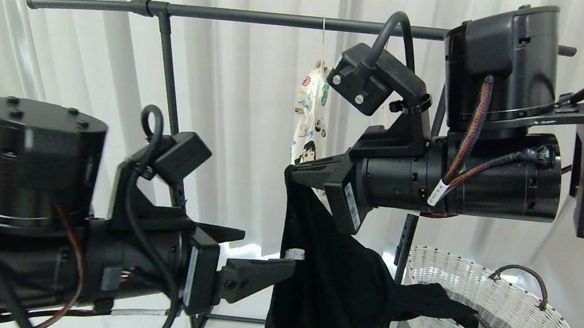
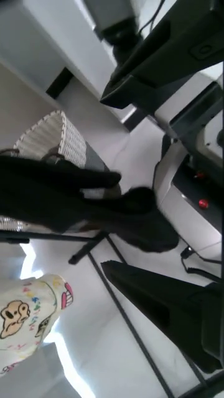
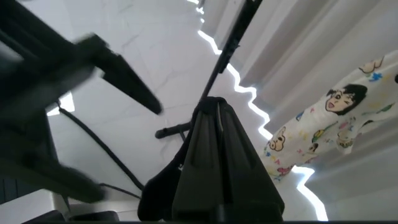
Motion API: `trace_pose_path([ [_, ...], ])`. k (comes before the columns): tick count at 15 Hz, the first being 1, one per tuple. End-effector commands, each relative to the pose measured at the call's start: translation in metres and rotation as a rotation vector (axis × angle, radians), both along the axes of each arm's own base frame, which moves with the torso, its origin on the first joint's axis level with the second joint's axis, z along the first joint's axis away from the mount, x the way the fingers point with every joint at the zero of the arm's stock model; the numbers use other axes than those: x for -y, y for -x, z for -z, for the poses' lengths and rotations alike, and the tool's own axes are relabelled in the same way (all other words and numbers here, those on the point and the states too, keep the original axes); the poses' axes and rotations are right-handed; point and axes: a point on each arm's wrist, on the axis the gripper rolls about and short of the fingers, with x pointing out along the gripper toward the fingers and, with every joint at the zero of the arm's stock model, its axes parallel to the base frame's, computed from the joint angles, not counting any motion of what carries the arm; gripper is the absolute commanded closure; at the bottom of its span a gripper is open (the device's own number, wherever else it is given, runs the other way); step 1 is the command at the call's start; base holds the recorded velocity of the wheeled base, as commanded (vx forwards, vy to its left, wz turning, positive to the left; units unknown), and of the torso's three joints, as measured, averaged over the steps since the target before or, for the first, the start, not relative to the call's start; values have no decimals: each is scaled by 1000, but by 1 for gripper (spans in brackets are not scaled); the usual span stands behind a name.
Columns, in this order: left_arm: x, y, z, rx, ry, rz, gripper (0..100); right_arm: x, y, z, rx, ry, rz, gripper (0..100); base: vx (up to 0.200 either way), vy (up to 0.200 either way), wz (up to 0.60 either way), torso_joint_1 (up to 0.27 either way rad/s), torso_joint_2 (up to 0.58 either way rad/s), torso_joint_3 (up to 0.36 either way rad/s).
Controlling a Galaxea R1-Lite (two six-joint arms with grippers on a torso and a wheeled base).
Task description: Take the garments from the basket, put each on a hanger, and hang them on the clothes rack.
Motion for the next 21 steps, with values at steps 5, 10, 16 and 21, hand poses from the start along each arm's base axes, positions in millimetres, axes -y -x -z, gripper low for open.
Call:
trace_pose_path([
  [5, 5, -34, 51, -106, -163, -80, 0, 0, 2, -9, 18, -25, -6, 100, 0, 0, 0, 0, 0, 0],
  [10, 3, -37, 74, -123, -282, -138, 0, 1, 3, -11, 21, -31, -6, 100, 0, 0, 0, 0, 0, 0],
  [16, -2, -30, 84, -154, -311, -139, 100, 2, 3, -12, 24, -34, -6, 100, 0, 0, 0, 0, 0, 0],
  [21, -6, -25, 83, -85, -399, -272, 100, 12, -5, -13, 14, -38, 44, 100, 0, 0, 0, 0, 0, 0],
])
